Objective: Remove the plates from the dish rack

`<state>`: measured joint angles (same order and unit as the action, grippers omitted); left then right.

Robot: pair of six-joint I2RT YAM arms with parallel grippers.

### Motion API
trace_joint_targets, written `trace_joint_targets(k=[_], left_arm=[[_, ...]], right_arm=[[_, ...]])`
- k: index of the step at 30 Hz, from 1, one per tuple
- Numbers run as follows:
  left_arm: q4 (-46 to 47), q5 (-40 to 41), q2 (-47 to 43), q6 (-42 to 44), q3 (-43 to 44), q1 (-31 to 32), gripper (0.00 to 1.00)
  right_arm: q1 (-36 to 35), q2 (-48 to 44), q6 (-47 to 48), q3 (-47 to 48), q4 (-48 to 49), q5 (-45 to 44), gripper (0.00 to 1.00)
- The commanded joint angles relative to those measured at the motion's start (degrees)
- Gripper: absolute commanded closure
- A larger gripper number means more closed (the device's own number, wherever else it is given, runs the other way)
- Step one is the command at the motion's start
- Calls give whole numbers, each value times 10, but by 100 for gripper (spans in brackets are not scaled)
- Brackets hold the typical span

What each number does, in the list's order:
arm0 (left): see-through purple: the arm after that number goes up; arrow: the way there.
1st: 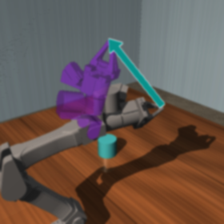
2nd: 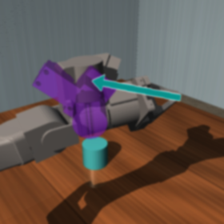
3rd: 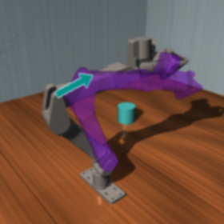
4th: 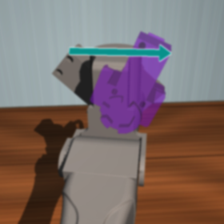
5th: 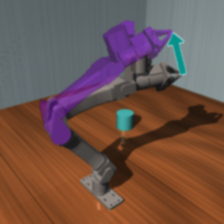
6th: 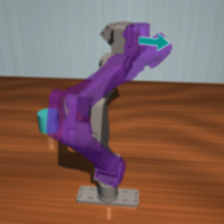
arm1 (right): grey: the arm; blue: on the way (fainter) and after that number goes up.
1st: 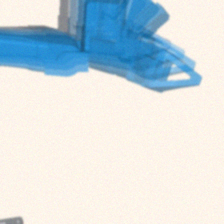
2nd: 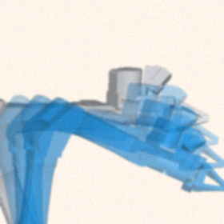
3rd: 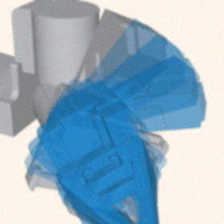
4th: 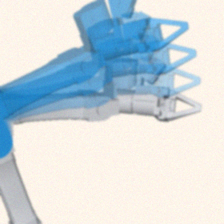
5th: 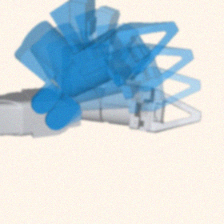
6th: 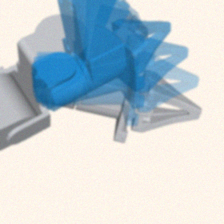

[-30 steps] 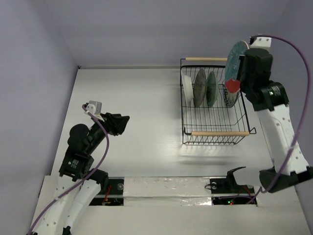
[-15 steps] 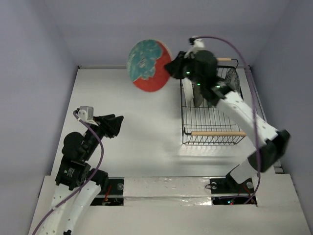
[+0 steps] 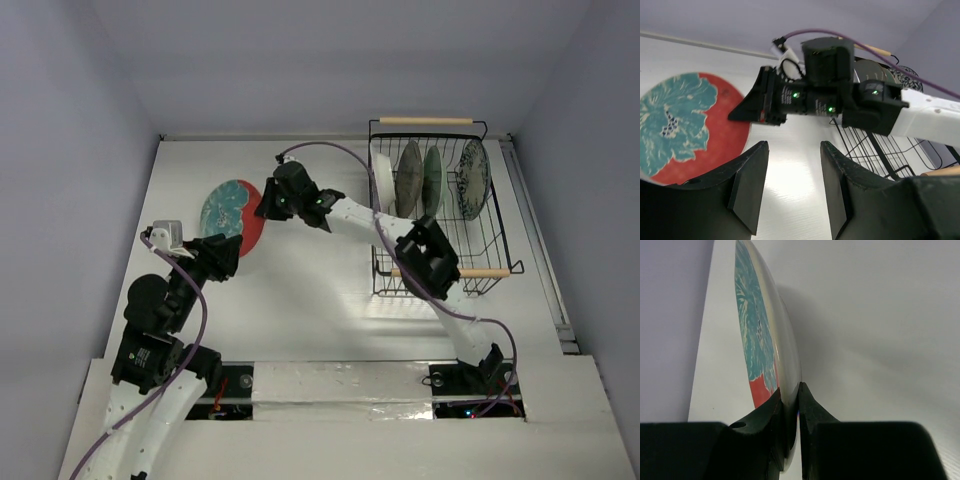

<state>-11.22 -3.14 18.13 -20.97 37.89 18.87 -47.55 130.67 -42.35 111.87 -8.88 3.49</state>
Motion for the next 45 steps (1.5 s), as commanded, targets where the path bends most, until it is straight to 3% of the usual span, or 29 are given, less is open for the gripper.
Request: trace_joint_targets(k=[1,13,16,20,23,40,45], left_arm=[[14,4,-3,-5,11,-2,58],[19,-9,5,-5,8,-2,57],[21,-13,9,-4,8,-2,57],[22,-14,13,-5,7,-2,57],[23,-15,16,-4,7,-2,57],[22,-17,16,-4,6,-2,57],[21,-14,15,-3,7,-2,57]], right_arm=[[-6,-21,-55,63,123,16,100],[-6,-37,-67,-80,155,0,97],[-6,-48,-55,-104,143,-24,88],[-6,-63,-40,-131,133,-50,56],[-6,-74,-26,-147,121,-71,44],[-6,-74,-12,-177,105,-89,39],[-6,-118,18,-191,110,-97,40]])
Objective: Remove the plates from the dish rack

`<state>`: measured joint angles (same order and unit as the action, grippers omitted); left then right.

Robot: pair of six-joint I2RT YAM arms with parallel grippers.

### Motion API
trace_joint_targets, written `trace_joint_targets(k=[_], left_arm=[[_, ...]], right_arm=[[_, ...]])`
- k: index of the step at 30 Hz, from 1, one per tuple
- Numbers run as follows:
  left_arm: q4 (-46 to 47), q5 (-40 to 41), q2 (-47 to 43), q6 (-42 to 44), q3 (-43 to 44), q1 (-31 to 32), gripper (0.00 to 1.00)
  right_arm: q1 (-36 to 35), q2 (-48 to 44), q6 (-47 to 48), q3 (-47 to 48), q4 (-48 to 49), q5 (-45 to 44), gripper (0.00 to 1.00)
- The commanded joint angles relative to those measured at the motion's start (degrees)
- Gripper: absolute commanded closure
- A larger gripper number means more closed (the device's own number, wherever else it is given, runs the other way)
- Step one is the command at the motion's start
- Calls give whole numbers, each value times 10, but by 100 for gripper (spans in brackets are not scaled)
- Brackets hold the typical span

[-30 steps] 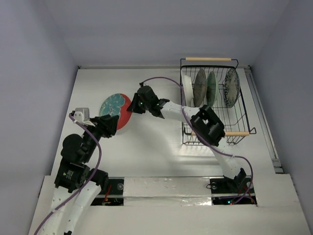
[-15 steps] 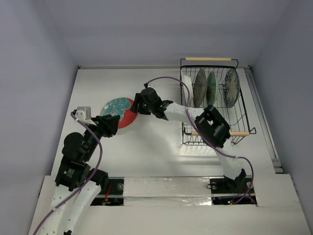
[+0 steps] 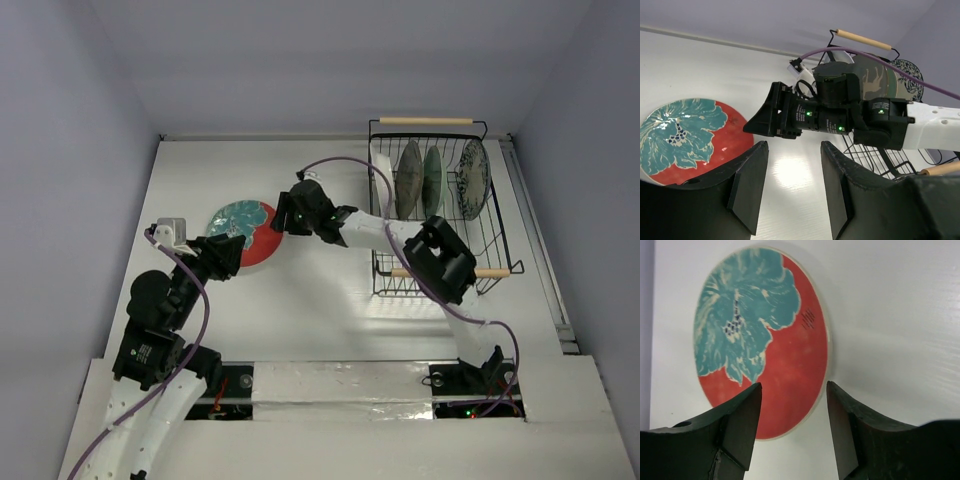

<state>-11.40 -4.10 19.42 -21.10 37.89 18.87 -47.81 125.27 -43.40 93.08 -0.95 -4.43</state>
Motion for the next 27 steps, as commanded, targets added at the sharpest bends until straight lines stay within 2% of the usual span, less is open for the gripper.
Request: trace_joint_targets(k=[1,4,7,8,11,13,15,16,18,22,26,27], left_arm=[[23,-5,1,-2,7,-2,57],[23,-5,0,-2,7,-2,57],[24,-7,0,-1,6,-2,67],[25,-7,-1,-1,6,-2,70],[25,-7,-3,-2,5,-2,91],[24,-2,-3,-2,5,-2,96],[24,1,-4,-2,5,-2,99],[23,1,-4,-2,5,-2,99],[24,0,-4,-2,5,-2,98],[24,-2,-3,-2,4,-2,89],[25,-6,-3,-3,4,-2,78],[24,-6,-3,-2,5,-2,74]], right_arm=[[-4,-79,38,-3,30,-18,40],[-9,-152,75,11,-5,-25,46],[-9,-251,119,-5,-10,-63,76],[-9,-275,148,-7,-29,-84,91],[5,-353,206,-6,-92,-181,97],[35,-403,225,-18,-123,-233,100],[70,-436,236,-40,-149,-229,100],[113,-465,236,-53,-156,-220,100],[149,-487,244,-87,-175,-225,97],[194,-495,279,-101,-225,-312,87],[227,-460,300,-91,-260,-340,63],[242,-448,306,-91,-260,-332,60]])
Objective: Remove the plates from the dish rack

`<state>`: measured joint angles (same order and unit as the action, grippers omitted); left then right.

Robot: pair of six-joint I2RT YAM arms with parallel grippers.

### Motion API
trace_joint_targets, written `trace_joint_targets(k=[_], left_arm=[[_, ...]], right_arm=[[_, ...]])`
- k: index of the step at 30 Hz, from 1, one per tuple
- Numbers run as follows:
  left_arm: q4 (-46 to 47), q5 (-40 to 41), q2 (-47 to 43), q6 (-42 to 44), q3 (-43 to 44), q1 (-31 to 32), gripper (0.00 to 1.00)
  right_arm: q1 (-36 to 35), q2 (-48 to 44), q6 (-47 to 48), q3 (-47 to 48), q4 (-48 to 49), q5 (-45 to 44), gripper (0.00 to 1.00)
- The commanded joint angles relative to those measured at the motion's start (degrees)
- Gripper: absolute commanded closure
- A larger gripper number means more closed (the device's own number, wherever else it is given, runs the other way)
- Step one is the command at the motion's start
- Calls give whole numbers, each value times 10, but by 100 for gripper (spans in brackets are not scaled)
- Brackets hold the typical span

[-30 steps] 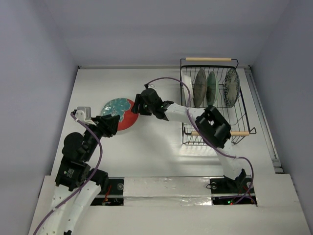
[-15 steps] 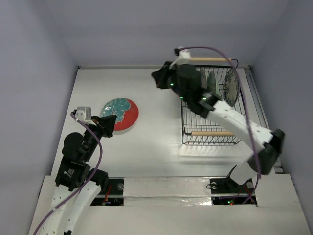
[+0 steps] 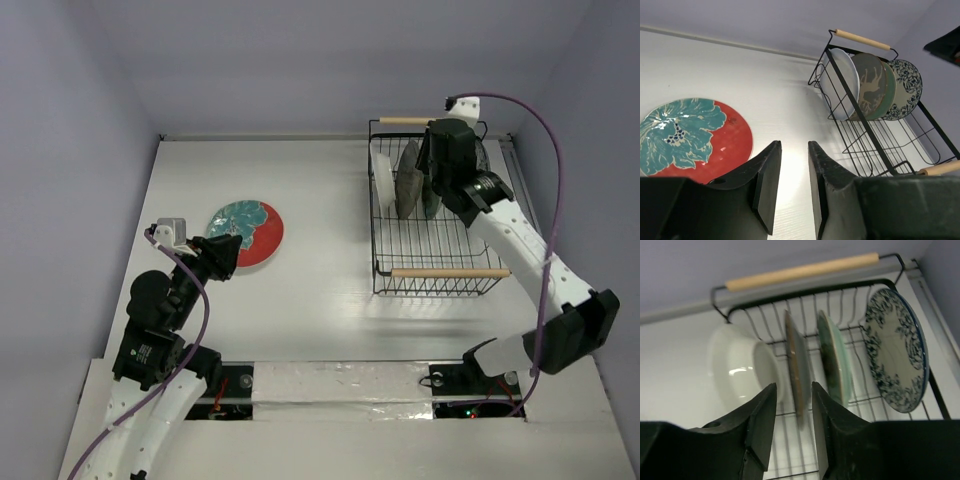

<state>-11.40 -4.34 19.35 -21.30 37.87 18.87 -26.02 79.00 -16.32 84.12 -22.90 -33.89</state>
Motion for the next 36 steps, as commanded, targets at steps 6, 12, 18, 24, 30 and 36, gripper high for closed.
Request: trace_joint_targets(k=[6,12,18,24,30,36], left_arm=[[27,-8,1,-1,5,-2,65],[26,-8,2,-1,4,-2,63],[28,-8,2,0,4,-2,62],[28,-8,2,-1,4,-2,62],[28,-9,2,0,3,-2,61],[30,-11,0,0,2,-2,61]], right_arm=[[62,71,48,3,-44,-7,58],[93,142,53,26,-43,16,58],[113,189,59,46,-44,13,61],[119,211,65,49,-45,5,73],[119,171,78,44,-37,-19,90],[119,145,106,83,-66,-28,100]])
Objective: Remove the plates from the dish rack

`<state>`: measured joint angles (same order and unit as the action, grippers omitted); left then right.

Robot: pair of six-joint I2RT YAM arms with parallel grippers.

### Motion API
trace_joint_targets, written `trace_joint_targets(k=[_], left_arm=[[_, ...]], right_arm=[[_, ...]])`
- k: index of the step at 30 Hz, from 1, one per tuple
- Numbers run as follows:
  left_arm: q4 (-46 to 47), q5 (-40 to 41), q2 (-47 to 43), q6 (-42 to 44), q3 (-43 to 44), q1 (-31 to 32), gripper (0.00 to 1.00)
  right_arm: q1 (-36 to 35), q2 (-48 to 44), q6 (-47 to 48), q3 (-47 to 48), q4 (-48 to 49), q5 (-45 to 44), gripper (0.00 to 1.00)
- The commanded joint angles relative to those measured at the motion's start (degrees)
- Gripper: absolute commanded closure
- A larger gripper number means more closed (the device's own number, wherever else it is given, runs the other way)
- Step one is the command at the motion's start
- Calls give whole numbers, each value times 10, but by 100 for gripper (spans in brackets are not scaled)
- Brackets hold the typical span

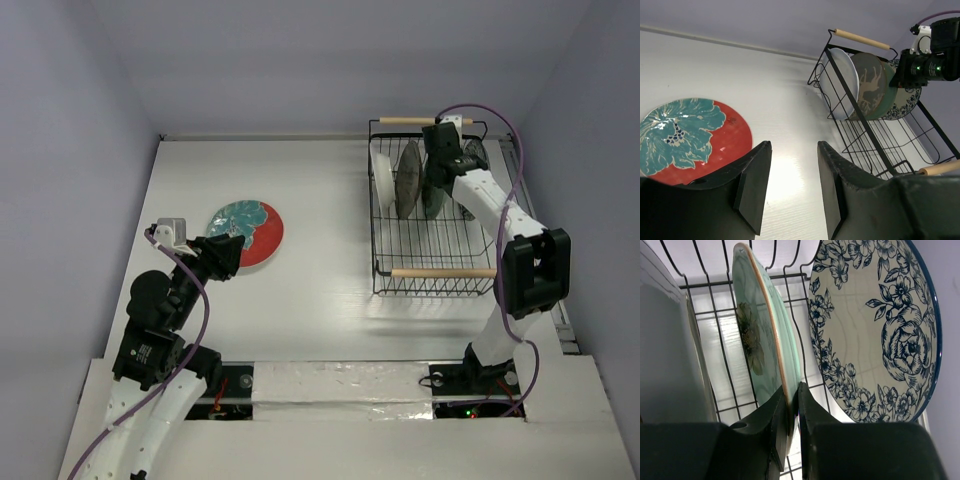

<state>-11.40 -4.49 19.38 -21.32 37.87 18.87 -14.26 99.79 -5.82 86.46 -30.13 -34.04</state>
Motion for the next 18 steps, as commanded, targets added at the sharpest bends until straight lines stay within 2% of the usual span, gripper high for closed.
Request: trace_joint_targets(k=[1,14,18], left_arm=[[30,-10,0,1,2,-2,61],[31,-14,-1,0,2,-2,60],[31,-14,-1,1,2,-2,60]], right_arm=[[1,-65,5,64,4,-26,100],[1,-95,46,122,-27,-43,100],[1,-79,51,142,-41,-38,100]])
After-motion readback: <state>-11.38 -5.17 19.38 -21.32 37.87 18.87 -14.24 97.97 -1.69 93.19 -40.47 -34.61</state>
